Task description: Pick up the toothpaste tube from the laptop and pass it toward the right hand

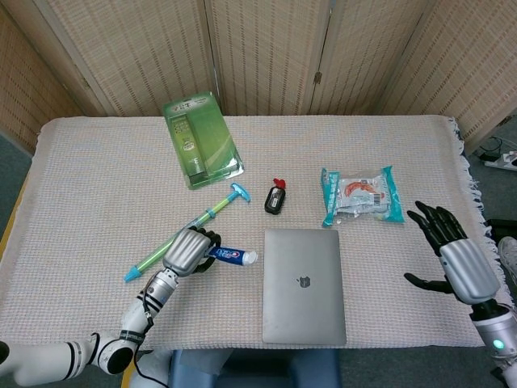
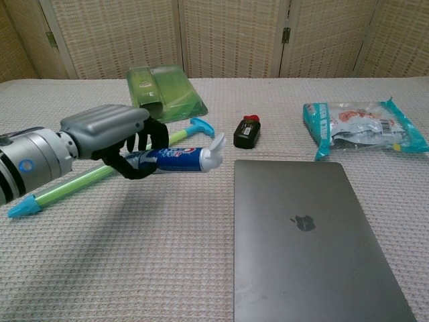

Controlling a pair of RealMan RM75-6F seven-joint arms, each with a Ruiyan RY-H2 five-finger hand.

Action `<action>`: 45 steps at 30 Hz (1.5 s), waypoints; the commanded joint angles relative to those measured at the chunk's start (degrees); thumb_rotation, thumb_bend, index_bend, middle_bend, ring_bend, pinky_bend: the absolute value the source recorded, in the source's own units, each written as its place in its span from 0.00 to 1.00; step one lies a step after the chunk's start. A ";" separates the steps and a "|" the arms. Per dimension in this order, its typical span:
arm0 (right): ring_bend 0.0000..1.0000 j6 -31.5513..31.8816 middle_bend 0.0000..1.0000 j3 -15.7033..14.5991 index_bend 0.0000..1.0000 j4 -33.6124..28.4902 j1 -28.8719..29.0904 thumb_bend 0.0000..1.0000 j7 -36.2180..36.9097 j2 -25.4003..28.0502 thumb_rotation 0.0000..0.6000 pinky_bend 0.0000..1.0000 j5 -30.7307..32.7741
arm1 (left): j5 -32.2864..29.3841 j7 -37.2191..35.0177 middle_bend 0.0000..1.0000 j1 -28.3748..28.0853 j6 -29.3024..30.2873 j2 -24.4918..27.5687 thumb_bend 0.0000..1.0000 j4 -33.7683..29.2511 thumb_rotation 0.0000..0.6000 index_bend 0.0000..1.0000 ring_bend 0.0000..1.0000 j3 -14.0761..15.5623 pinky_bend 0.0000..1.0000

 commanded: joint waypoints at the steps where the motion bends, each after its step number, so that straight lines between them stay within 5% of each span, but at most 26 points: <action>1: 0.00 -5.85 0.00 1.35 0.12 -5.64 5.49 0.22 -1.27 2.01 1.00 0.00 -2.85 | -2.27 0.15 0.77 0.07 -0.71 4.82 0.74 -6.85 1.00 0.74 0.65 -2.13 0.49; 6: 0.00 -14.95 0.02 3.52 0.26 -11.10 12.55 0.23 -5.20 1.21 1.00 0.00 -1.87 | -4.37 1.53 0.78 -0.10 -0.52 6.90 0.75 -11.40 1.00 0.75 0.67 -3.06 0.49; 16: 0.00 -28.56 0.01 8.02 0.30 -14.96 24.18 0.23 -12.48 -5.27 1.00 0.00 7.91 | -9.22 8.45 0.80 -1.60 1.28 6.97 0.77 -17.51 1.00 0.76 0.68 -3.76 0.50; 30: 0.00 -31.89 0.01 7.63 0.31 -13.32 29.33 0.23 -19.96 -11.78 1.00 0.00 15.69 | -13.35 13.05 0.80 -3.09 4.13 5.49 0.78 -19.79 1.00 0.76 0.68 -3.71 0.50; 45: 0.00 -31.58 0.02 4.61 0.31 -12.37 28.98 0.23 -19.91 -11.36 1.00 0.00 17.55 | -12.14 8.32 0.80 -1.91 4.44 6.75 0.80 -18.35 1.00 0.76 0.68 -2.84 0.50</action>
